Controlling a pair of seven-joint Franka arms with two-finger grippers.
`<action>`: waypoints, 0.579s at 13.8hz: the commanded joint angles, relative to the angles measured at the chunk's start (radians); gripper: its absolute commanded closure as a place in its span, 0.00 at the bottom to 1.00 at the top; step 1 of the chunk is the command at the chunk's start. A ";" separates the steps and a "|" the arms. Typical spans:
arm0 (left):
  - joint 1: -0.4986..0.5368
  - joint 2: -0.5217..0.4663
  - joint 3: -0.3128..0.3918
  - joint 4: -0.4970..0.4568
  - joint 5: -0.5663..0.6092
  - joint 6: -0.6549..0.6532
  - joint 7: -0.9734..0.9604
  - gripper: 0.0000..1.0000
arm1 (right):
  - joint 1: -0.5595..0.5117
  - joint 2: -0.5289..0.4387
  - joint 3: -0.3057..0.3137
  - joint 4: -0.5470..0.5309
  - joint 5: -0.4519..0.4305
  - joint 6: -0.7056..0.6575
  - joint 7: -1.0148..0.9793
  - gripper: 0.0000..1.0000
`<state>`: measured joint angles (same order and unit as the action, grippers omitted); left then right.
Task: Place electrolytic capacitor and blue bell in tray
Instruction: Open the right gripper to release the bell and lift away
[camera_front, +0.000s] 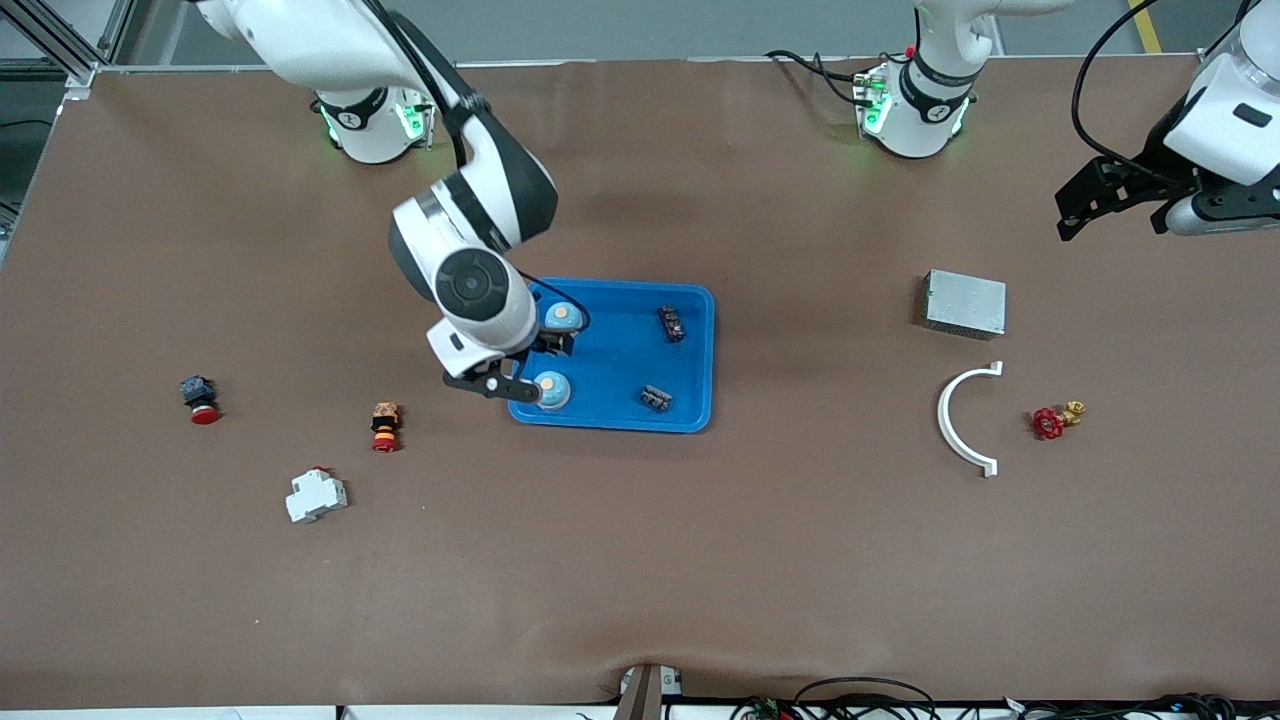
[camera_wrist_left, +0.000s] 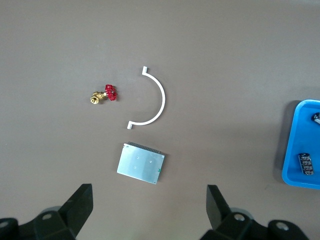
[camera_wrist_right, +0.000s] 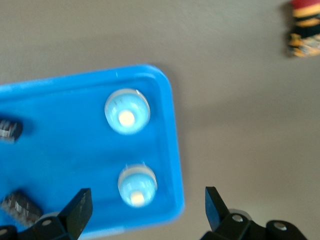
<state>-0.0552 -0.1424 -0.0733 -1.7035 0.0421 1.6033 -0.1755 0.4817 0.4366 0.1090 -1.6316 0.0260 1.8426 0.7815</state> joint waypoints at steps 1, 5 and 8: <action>0.008 -0.005 0.001 0.004 -0.022 0.009 0.025 0.00 | -0.008 -0.137 0.006 -0.072 0.028 -0.080 0.002 0.00; 0.008 -0.005 0.003 0.002 -0.019 0.010 0.025 0.00 | -0.011 -0.385 0.003 -0.232 0.028 -0.169 -0.118 0.00; 0.008 -0.003 0.003 0.002 -0.019 0.010 0.025 0.00 | -0.055 -0.496 -0.005 -0.269 0.028 -0.291 -0.232 0.00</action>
<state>-0.0538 -0.1421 -0.0721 -1.7037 0.0421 1.6085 -0.1755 0.4695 0.0371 0.1029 -1.8273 0.0357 1.5921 0.6264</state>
